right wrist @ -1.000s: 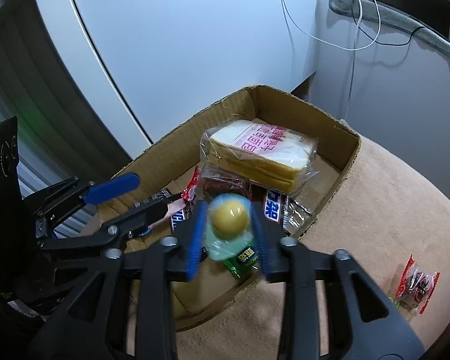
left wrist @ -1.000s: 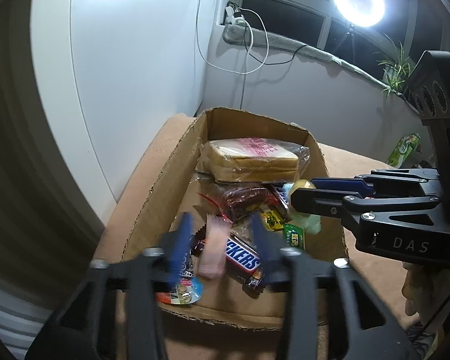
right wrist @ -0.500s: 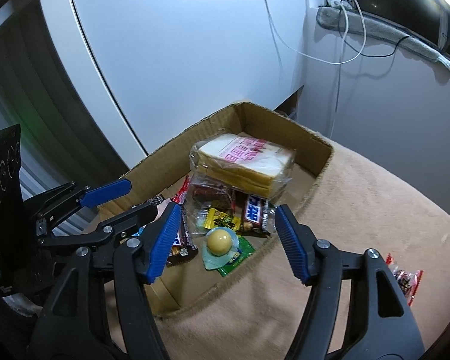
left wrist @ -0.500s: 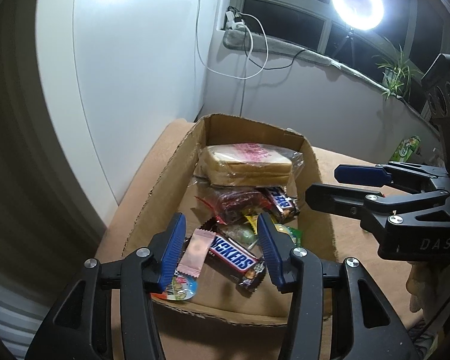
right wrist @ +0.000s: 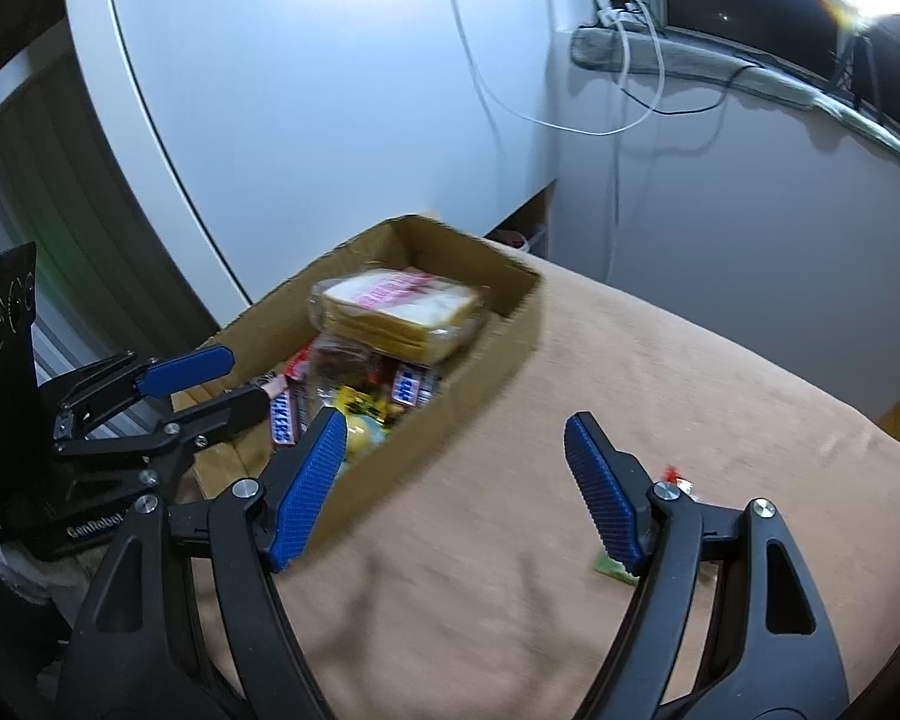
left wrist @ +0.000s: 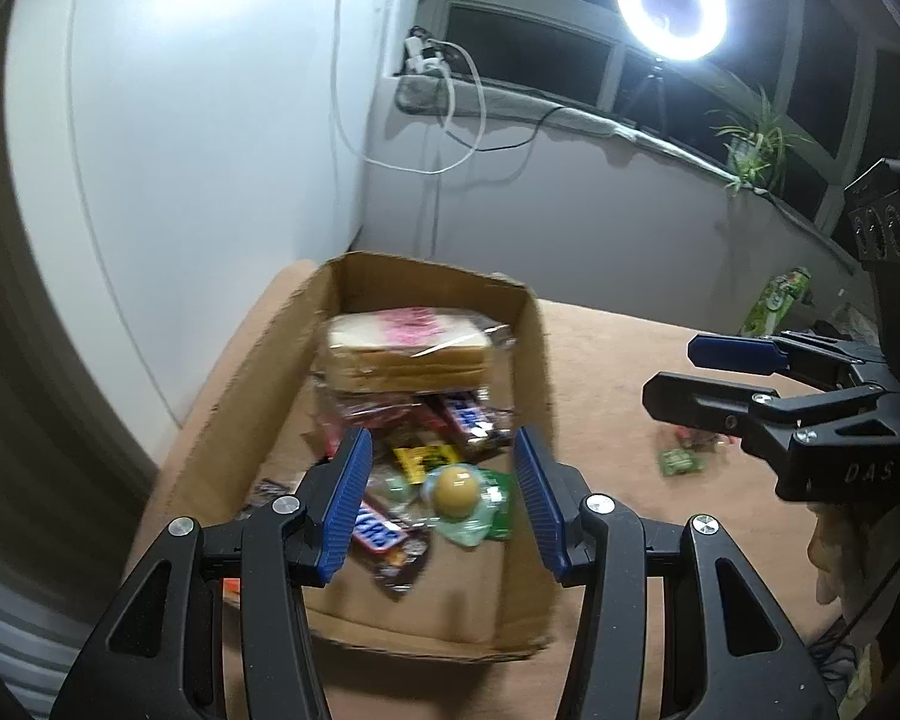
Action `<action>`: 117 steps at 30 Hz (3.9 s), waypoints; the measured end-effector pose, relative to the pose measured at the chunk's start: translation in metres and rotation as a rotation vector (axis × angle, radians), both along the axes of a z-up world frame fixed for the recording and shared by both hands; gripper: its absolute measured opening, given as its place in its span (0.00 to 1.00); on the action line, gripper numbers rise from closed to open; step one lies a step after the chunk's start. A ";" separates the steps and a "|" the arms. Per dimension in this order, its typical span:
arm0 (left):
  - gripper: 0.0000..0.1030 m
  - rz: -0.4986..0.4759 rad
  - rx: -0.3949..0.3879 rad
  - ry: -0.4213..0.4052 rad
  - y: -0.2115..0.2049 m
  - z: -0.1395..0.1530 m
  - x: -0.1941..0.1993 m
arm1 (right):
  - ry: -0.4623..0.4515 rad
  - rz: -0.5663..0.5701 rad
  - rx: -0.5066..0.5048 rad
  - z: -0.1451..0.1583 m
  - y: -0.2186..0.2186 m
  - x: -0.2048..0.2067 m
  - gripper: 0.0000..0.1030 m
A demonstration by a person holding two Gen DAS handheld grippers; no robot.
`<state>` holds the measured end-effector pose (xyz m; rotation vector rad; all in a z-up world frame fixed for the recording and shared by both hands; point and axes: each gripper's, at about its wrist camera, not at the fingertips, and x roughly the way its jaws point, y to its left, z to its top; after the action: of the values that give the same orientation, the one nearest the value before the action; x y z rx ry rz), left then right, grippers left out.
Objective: Organize snacks
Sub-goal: 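Move both tools back to the red chocolate packet and green packet, then close the right tool on the red chocolate packet while the left tool grips the green packet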
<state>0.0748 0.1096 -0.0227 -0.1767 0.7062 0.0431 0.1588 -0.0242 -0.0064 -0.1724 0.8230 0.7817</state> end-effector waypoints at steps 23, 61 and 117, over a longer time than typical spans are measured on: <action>0.47 -0.300 -0.023 0.110 -0.129 -0.032 0.047 | 0.008 0.047 -0.266 -0.053 -0.108 0.053 0.76; 0.24 -0.327 0.077 0.170 -0.178 -0.086 0.094 | 0.104 0.191 -0.262 -0.105 -0.098 0.094 0.38; 0.15 -0.358 0.167 0.165 -0.172 -0.080 0.114 | 0.117 0.113 -0.210 -0.095 -0.115 0.086 0.34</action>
<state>0.1884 -0.0625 -0.1032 0.1163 0.8866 -0.2271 0.2450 -0.1397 -0.1014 -0.3648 1.0130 0.8161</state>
